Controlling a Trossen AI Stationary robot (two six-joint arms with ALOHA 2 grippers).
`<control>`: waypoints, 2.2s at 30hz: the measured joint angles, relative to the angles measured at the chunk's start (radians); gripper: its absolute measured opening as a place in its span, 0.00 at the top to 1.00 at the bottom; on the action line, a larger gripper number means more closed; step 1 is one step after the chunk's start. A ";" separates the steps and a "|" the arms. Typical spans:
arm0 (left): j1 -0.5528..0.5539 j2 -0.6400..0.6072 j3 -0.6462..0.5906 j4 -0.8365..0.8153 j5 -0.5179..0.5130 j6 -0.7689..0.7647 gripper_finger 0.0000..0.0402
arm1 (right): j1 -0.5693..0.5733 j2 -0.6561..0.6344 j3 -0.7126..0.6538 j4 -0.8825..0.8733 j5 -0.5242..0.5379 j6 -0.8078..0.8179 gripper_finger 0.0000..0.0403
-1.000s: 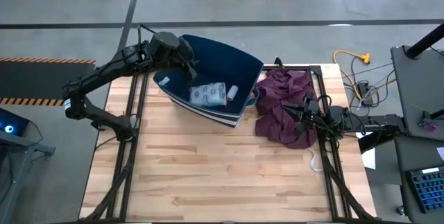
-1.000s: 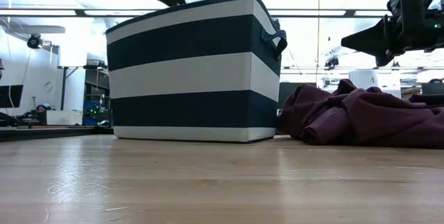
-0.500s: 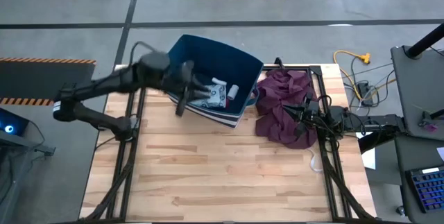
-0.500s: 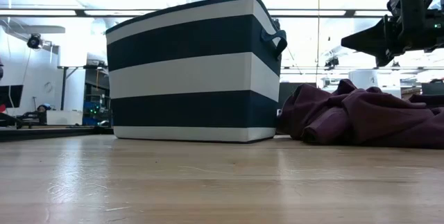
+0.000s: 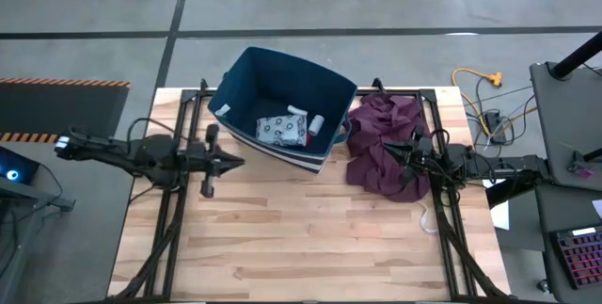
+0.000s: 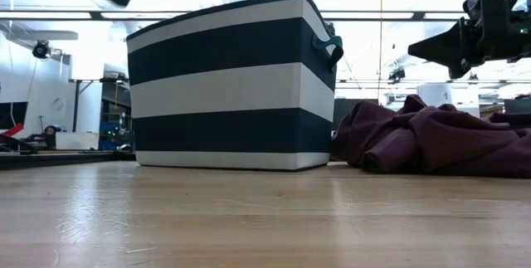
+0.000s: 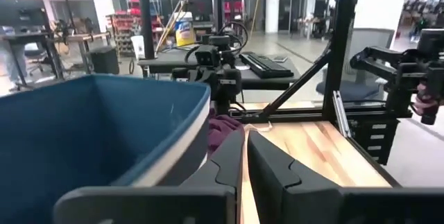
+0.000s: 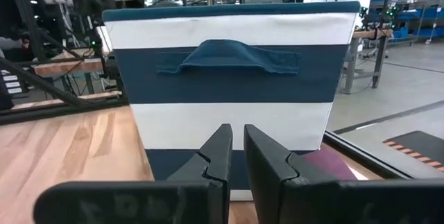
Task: Pick & place medical supplies in basket/bin
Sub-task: Return to Home Position
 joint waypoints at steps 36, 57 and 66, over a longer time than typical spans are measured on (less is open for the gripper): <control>0.226 -0.520 -0.476 -0.053 0.062 -0.123 1.00 | 0.000 0.002 -0.012 0.013 -0.356 -0.032 0.98; 0.226 -0.342 -0.481 -0.050 0.062 -0.121 1.00 | 0.000 0.003 -0.012 0.014 -0.355 -0.071 0.98; 0.226 -0.274 -0.481 -0.050 0.062 -0.120 1.00 | 0.000 0.003 -0.012 0.014 -0.355 -0.069 0.98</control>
